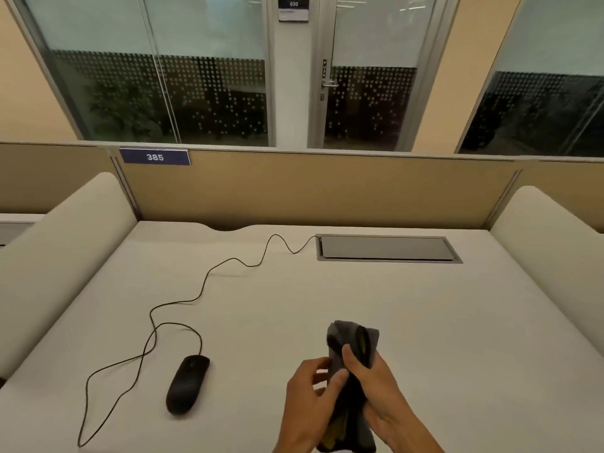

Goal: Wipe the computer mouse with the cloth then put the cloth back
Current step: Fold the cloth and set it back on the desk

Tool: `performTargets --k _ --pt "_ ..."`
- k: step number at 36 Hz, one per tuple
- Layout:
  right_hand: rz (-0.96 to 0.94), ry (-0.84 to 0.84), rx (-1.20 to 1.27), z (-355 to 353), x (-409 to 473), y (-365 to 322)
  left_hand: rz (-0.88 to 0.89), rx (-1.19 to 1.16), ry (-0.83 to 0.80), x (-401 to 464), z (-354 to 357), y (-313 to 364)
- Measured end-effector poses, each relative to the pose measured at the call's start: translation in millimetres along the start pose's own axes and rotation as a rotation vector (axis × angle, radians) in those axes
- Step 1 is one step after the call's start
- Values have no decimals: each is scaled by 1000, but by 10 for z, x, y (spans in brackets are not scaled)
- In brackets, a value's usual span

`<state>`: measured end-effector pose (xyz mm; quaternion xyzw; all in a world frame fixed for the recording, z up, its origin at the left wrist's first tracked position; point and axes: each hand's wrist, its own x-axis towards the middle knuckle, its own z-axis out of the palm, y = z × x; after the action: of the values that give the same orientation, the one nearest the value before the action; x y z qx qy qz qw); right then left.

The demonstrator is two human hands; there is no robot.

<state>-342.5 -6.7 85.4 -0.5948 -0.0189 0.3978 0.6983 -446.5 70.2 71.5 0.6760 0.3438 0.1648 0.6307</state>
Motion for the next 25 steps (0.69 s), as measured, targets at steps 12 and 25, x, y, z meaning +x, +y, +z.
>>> performTargets --k 12,25 --pt "56 -72 -66 -680 29 -265 -190 -74 -64 123 809 255" --pt "-122 68 -232 -1239 -9 -891 -249 -256 108 313 948 421"
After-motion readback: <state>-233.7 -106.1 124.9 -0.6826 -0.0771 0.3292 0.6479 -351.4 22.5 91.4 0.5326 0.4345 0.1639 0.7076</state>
